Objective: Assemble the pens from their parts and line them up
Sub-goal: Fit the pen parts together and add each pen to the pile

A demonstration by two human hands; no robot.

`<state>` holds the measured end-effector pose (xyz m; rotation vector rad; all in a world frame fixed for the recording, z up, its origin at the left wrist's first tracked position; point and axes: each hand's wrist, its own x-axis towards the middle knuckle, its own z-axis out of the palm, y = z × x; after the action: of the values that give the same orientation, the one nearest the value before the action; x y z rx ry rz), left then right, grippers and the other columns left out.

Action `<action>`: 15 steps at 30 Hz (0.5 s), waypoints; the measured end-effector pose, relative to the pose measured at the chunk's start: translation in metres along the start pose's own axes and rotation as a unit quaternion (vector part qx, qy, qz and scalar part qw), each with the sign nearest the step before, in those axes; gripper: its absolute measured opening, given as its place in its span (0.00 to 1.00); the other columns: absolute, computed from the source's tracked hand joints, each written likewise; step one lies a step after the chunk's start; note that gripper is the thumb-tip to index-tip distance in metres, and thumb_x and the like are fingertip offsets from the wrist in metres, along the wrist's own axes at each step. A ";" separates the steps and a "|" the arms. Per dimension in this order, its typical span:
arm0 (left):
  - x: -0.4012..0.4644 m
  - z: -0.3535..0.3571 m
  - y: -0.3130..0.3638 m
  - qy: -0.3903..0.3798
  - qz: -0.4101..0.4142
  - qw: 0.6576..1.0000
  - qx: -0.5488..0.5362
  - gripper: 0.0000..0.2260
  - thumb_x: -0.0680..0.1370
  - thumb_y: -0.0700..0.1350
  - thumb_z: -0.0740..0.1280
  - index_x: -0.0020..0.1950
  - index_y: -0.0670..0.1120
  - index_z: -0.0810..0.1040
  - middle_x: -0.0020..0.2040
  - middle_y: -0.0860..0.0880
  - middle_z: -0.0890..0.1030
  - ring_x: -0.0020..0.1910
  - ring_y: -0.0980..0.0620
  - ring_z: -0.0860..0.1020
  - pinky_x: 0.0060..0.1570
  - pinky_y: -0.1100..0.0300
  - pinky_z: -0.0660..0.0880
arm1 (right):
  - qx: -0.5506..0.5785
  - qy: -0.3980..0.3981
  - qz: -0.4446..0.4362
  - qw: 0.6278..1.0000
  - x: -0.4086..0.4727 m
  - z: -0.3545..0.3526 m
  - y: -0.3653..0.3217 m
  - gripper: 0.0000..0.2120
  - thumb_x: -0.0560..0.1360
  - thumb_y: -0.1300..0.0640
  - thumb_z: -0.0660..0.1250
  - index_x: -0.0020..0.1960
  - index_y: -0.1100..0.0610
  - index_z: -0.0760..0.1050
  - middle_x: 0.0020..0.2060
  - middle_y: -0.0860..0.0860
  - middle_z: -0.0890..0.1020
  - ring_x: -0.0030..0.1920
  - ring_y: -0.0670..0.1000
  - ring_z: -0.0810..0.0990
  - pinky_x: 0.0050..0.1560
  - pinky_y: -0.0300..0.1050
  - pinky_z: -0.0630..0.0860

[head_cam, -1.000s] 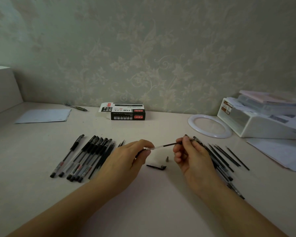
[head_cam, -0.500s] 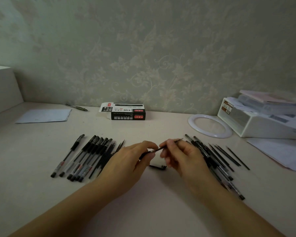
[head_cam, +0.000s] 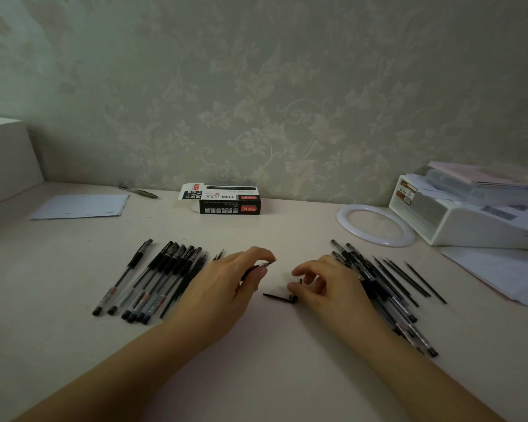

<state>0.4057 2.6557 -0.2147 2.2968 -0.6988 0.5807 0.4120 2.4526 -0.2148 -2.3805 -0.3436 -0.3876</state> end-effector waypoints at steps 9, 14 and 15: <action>-0.002 0.001 -0.002 -0.008 -0.016 1.000 -0.006 0.07 0.81 0.51 0.58 0.57 0.59 0.73 0.39 0.70 0.73 0.40 0.62 0.78 0.40 0.59 0.77 | -0.021 0.011 -0.016 1.000 0.001 0.000 0.005 0.06 0.74 0.54 0.73 0.50 0.51 0.82 0.43 0.46 0.76 0.36 0.43 0.76 0.41 0.26 0.68; -0.002 0.000 -0.001 -0.014 -0.017 1.000 -0.008 0.07 0.81 0.49 0.60 0.56 0.57 0.74 0.38 0.69 0.74 0.40 0.61 0.78 0.40 0.58 0.77 | -0.040 -0.014 -0.017 0.999 0.002 0.001 0.010 0.03 0.74 0.61 0.72 0.45 0.54 0.83 0.41 0.46 0.78 0.38 0.42 0.75 0.42 0.26 0.68; -0.002 0.000 0.000 -0.018 -0.017 1.000 -0.007 0.07 0.81 0.49 0.60 0.56 0.57 0.74 0.38 0.69 0.74 0.41 0.61 0.78 0.41 0.58 0.76 | -0.033 -0.008 -0.016 0.999 0.002 0.001 0.010 0.03 0.74 0.61 0.72 0.44 0.54 0.82 0.40 0.46 0.79 0.38 0.42 0.76 0.42 0.27 0.68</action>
<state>0.4038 2.6561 -0.2161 2.3058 -0.6761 0.5185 0.4177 2.4463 -0.2208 -2.4472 -0.3835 -0.4006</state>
